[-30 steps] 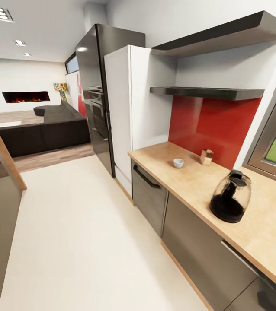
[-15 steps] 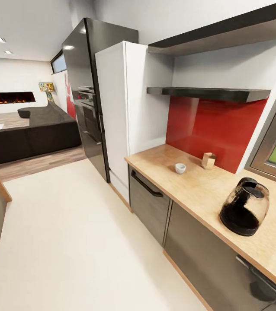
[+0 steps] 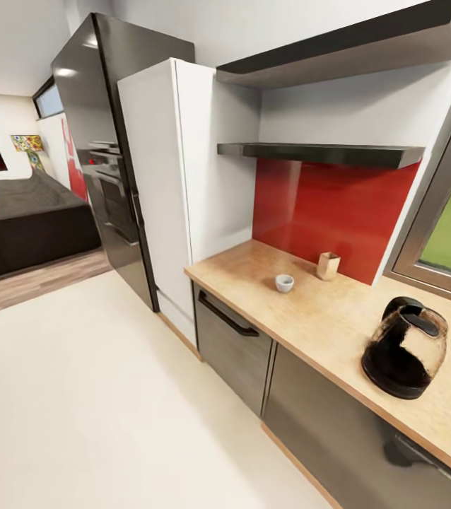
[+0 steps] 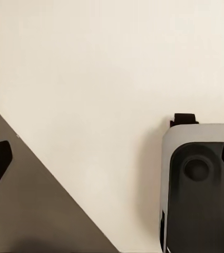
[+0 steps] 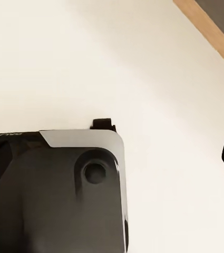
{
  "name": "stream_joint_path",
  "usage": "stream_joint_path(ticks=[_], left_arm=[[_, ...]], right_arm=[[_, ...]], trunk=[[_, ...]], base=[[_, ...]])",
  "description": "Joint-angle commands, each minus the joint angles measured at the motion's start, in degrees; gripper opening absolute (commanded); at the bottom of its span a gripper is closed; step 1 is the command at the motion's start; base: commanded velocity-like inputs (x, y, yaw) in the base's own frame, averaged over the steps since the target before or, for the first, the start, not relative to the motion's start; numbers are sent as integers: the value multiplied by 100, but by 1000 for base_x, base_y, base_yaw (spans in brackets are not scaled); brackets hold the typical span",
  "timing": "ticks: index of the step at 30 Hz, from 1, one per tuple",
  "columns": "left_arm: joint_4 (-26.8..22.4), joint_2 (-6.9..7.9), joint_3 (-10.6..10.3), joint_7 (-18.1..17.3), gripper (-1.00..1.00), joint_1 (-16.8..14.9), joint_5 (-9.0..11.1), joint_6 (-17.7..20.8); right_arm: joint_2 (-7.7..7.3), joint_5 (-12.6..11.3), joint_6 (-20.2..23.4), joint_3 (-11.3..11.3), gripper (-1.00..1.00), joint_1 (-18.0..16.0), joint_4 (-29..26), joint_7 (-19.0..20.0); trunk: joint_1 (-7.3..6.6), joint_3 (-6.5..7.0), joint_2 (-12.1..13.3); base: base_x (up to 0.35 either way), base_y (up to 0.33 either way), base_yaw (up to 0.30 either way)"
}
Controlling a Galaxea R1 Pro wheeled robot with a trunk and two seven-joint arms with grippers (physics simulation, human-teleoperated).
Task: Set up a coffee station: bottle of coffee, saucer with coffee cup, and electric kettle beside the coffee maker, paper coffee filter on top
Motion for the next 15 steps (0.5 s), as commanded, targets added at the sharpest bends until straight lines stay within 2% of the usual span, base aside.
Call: stream_joint_path(ticks=[1, 10, 15], left_arm=[[1, 2, -47, 18, 100, -3, 44, -12], [2, -7, -48, 18, 100, -3, 44, -12], [-5, -2, -48, 18, 100, -3, 44, -12]], right_arm=[[-1, 46, -20, -49, 100, -6, 7, 17], [-1, 46, -20, -49, 100, -6, 7, 25], [-1, 46, -20, -49, 100, -6, 12, 27]], trunk=[[6, -12, -11], [6, -12, -11], [6, -12, -11]], base=[[292, 215, -264], [284, 226, -264], [188, 288, -264]])
